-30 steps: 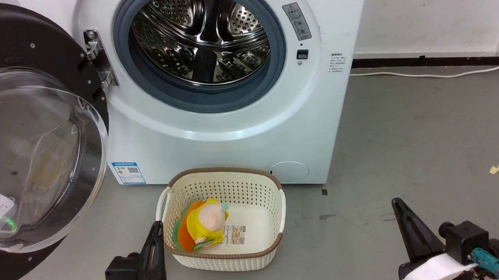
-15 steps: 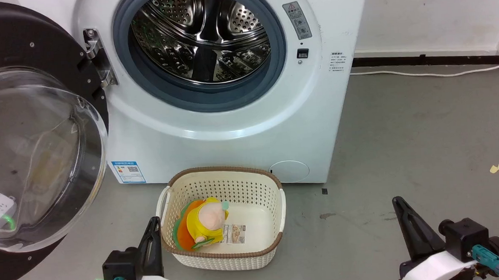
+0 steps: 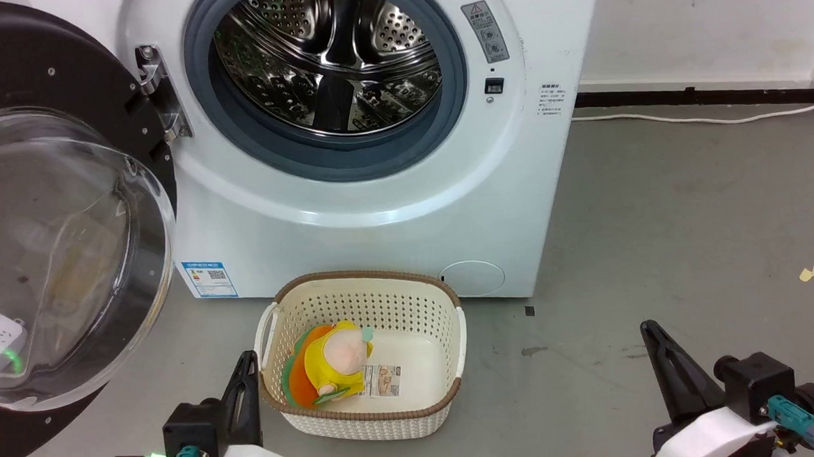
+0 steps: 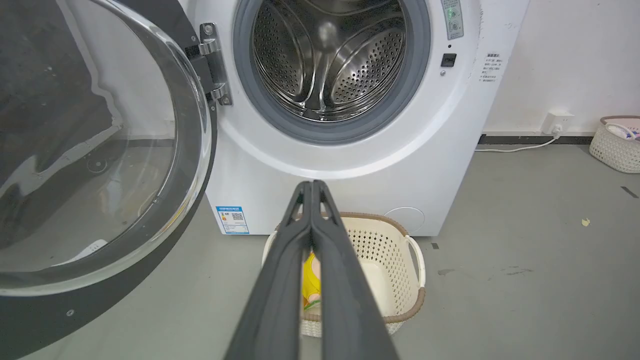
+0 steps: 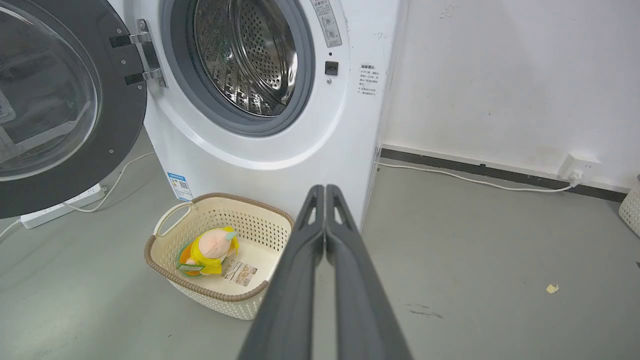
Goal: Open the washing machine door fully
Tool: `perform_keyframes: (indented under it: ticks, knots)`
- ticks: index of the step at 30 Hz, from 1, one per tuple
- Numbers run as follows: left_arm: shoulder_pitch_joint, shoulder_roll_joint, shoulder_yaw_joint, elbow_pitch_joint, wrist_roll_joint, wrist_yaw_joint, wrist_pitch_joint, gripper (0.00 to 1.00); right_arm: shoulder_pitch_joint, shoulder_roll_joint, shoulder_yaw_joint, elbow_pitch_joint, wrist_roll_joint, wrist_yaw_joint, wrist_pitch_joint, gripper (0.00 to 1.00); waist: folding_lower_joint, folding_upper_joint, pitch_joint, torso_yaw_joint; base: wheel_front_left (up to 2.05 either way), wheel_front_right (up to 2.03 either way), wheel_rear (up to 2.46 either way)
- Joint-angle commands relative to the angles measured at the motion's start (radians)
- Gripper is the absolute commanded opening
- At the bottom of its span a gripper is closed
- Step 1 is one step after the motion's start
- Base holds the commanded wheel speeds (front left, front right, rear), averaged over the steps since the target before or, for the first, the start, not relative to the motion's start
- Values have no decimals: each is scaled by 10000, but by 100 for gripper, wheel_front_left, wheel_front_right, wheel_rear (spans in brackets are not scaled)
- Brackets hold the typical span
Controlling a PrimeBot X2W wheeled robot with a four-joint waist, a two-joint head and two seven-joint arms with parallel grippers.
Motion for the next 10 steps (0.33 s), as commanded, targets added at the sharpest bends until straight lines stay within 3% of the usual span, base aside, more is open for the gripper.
perform_keyframes:
  ticks: [1, 10]
  knots:
    - [-173, 6, 60, -59, 77, -35, 80, 0, -99, 43, -15, -111, -49, 6, 47, 0, 0, 0, 3, 1, 0, 0, 0]
    - [-219, 4, 137, -128, 130, -72, 244, 0, -109, 47, -39, -207, -119, 6, 211, 0, 0, 0, 21, 3, 0, 0, 0]
